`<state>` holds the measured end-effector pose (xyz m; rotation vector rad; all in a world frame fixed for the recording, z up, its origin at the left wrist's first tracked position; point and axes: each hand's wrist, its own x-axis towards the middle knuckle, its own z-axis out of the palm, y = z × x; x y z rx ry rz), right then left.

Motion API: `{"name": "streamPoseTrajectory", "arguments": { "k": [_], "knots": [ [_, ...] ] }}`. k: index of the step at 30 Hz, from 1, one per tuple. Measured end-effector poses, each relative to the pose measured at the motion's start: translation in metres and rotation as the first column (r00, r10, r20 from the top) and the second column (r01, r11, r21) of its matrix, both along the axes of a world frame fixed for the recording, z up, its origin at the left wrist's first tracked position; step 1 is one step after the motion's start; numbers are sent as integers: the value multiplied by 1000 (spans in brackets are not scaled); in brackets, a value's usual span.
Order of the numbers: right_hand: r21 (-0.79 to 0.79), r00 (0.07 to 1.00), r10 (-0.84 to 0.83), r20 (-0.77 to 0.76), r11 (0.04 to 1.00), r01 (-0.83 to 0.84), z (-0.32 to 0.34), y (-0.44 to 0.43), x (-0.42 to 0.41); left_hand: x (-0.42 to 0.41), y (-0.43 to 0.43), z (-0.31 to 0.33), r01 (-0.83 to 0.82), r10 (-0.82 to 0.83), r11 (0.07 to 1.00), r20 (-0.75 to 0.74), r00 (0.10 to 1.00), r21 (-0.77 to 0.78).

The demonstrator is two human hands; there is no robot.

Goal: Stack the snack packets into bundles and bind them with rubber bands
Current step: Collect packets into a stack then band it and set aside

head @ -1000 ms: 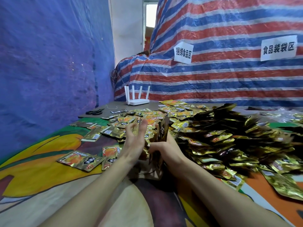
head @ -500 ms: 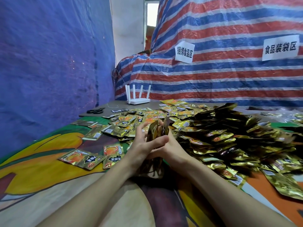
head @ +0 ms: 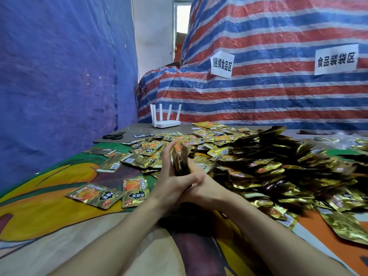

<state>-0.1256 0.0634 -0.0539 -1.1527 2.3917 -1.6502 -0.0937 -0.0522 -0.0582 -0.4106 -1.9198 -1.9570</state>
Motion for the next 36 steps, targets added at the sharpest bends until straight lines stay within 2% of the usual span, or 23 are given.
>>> {"name": "streamPoseTrajectory", "arguments": {
  "k": [3,7,11,14,17,20,23,26,28,30,31,33,34,36],
  "knots": [
    [88,999,-35,-4,996,35,-3,0,-1,-1,0,-1,15,-14,995,10,1000,-96],
    [177,1000,-7,30,984,1,1,-1,5,-9,1,-3,-80,80,997,-7,997,21],
    [252,993,78,88,963,-98,19,12,11,-12,2,-5,23,-20,994,-21,1000,111],
    [307,985,127,115,939,-157,29,24,16,-12,6,-7,71,-68,992,-37,997,108],
    [385,993,13,118,921,-57,37,40,25,-13,3,-11,67,-66,998,-72,995,18],
    [206,978,-111,177,976,74,41,66,33,-12,-1,-13,86,-88,996,-74,993,-33],
    [145,973,-216,85,969,202,45,96,47,-6,5,-9,92,-109,986,-124,986,-139],
    [242,952,-297,-78,920,307,49,131,61,2,13,-3,82,-130,968,-195,972,-236],
    [317,895,-383,-229,840,440,50,161,66,8,15,-1,75,-134,957,-195,972,-280],
    [331,764,-512,-392,696,637,51,195,69,10,17,0,88,-152,942,-179,972,-323],
    [325,670,-579,-464,593,737,51,214,69,11,15,-1,97,-164,936,-175,971,-339],
    [351,478,-665,-573,327,877,53,255,69,10,16,-1,108,-176,929,-167,970,-354],
    [406,412,-677,-610,179,896,54,275,70,10,16,-2,111,-176,930,-160,971,-351],
    [555,367,-668,-648,-84,827,50,307,71,10,17,-2,121,-182,935,-158,971,-334]
  ]
}}
